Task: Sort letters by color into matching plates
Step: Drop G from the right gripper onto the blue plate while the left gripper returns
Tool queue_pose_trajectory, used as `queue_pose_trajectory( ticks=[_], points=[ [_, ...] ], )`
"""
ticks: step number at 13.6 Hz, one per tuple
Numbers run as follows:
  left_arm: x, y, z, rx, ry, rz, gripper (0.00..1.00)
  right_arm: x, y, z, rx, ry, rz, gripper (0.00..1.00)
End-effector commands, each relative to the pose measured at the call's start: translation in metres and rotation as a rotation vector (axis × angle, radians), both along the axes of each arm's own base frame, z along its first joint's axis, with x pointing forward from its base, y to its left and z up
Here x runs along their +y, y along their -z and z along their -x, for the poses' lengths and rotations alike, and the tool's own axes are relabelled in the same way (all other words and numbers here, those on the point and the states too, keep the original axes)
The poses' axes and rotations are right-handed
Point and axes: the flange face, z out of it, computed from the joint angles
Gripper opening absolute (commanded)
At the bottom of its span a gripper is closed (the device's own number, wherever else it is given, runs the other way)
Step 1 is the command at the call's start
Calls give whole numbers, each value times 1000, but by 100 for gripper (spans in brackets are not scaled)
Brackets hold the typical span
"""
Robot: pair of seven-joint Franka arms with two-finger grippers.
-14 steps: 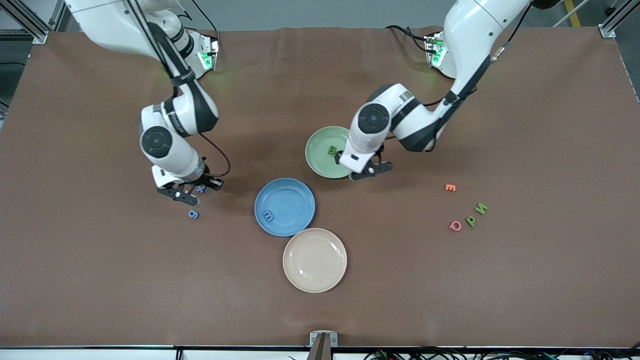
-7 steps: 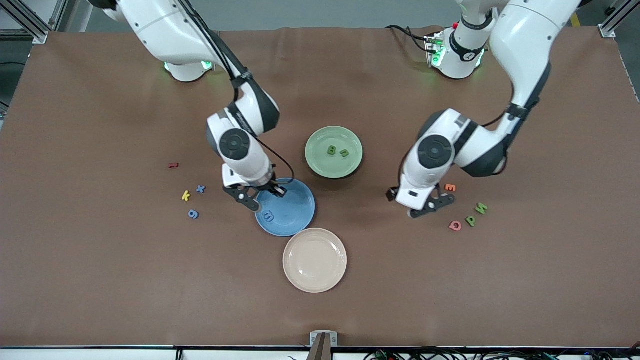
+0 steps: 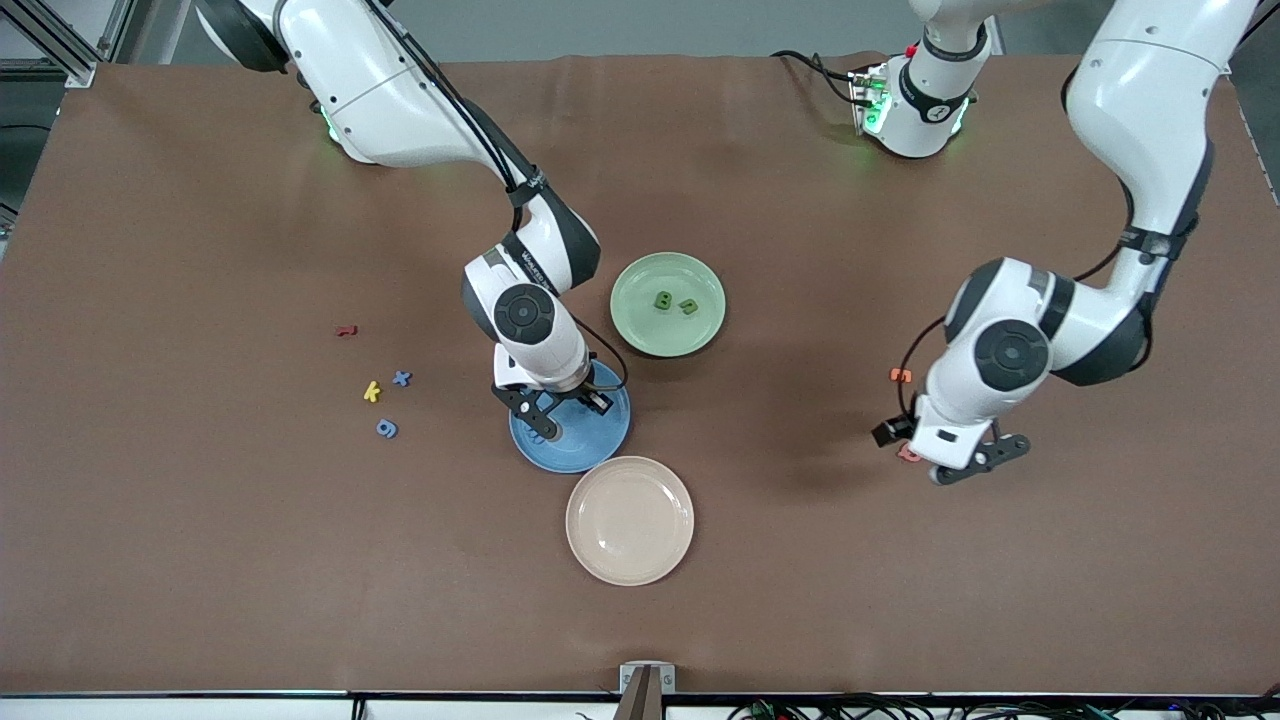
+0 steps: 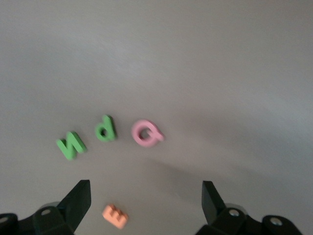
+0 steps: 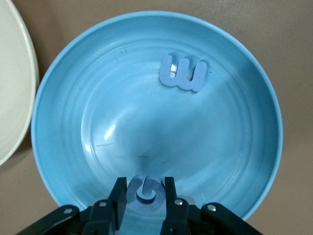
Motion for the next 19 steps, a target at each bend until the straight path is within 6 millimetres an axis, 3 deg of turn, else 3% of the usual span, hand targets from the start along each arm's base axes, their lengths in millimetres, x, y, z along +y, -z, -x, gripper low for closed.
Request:
queue_pose_trajectory(
  ticks=[1, 3, 5, 6, 10, 13, 16, 19],
  points=[
    [20, 21, -11, -3, -27, 25, 87, 1, -6, -7, -13, 7, 16, 100],
    [50, 27, -15, -10, -77, 17, 82, -9, -18, -18, -1, 3, 45, 100],
    [66, 31, -16, -6, -101, 18, 75, -29, -37, -35, 18, -63, 111, 100],
    [76, 36, -16, -4, -117, 23, 72, -44, -42, -43, 46, -107, 129, 100],
    [92, 49, -10, -25, -144, 50, 62, -128, -98, -72, 93, -282, 138, 100],
    [90, 57, -4, -21, -147, 58, 58, -194, -108, -82, 102, -371, 124, 100],
    [86, 66, 3, -41, -139, 81, 56, -244, -114, -88, 85, -439, 109, 100],
    [86, 69, 6, -38, -141, 83, 53, -287, -99, -94, 55, -498, 98, 100]
  ],
)
